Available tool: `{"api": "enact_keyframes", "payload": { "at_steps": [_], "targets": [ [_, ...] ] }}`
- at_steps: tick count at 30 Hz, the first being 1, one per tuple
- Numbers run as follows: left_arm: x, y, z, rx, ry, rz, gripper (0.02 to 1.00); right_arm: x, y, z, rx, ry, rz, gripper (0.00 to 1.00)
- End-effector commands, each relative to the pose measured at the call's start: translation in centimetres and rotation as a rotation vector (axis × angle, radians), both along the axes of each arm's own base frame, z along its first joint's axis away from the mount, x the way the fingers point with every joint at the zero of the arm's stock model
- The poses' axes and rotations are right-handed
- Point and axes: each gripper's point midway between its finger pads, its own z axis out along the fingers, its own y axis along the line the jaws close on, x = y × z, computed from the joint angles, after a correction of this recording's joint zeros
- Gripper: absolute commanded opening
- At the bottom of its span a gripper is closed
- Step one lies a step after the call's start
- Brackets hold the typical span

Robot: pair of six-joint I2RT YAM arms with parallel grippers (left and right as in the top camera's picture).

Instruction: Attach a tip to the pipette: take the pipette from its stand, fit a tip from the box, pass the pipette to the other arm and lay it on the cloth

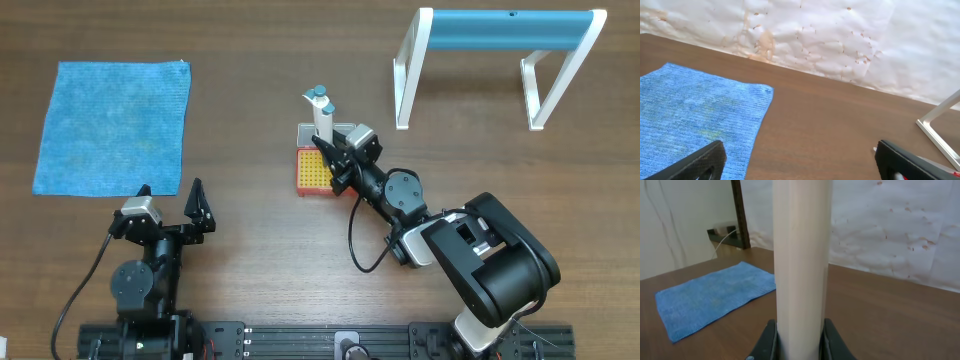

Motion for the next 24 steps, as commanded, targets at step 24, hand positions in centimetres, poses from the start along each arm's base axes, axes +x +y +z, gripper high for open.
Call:
{"api": "enact_keyframes", "payload": {
  "at_steps": [24],
  "targets": [
    [0.0, -0.1, -0.1, 0.012, 0.001, -0.009, 0.963, -5.4, -1.5, 8.4, -0.272, 0.508, 0.074, 0.080]
  ]
}}
